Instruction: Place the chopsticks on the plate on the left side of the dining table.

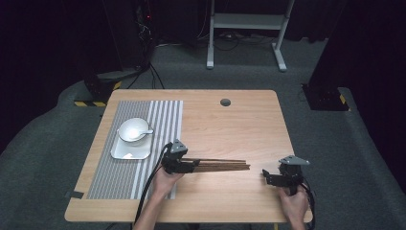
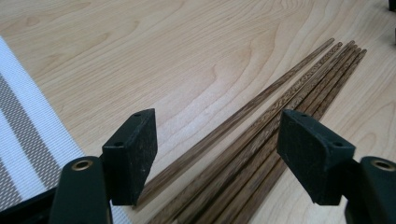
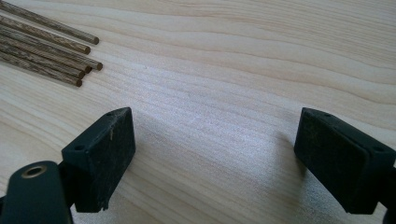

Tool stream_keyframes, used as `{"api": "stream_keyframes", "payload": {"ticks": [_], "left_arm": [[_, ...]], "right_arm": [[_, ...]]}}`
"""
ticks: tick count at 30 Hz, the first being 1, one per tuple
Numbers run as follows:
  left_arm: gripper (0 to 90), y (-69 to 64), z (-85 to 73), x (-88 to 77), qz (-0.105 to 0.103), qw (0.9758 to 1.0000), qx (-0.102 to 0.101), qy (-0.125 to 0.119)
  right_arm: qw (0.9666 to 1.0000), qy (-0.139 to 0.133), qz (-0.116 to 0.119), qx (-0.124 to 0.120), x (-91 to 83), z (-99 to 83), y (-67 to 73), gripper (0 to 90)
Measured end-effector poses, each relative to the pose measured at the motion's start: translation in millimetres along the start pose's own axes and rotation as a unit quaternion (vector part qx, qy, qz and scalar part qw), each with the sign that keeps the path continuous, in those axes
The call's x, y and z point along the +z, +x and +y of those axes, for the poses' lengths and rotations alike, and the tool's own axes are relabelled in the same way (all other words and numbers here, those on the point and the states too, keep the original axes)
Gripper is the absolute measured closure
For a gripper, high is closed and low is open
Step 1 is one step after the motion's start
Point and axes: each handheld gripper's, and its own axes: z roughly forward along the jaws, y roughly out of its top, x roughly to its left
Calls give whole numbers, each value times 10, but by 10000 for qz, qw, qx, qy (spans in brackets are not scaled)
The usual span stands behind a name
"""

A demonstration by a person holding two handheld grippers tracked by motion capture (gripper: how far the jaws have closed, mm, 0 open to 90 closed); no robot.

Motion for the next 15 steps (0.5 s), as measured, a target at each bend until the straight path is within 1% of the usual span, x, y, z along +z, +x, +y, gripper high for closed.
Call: {"api": "stream_keyframes", "payload": {"ticks": [3,4,8,11,15], "left_arm": [[319,-16,28,37,-9,10000,27,3],[323,-31,58,76,0,10000,76,46],[340,-48,106,131,-5,9998,150,89],[358,-52,138,164,-38,9998,159,63],[369,-69,160,208,-72,9998,158,108]], "right_arm": [[10000,2,-2,5,-1,0,1,122],[10000,1,-5,9,-1,0,1,124],[10000,0,-4,9,-1,0,1,124],[10000,0,-5,10,0,0,1,124],[10000,-1,-6,11,0,0,1,124]]}}
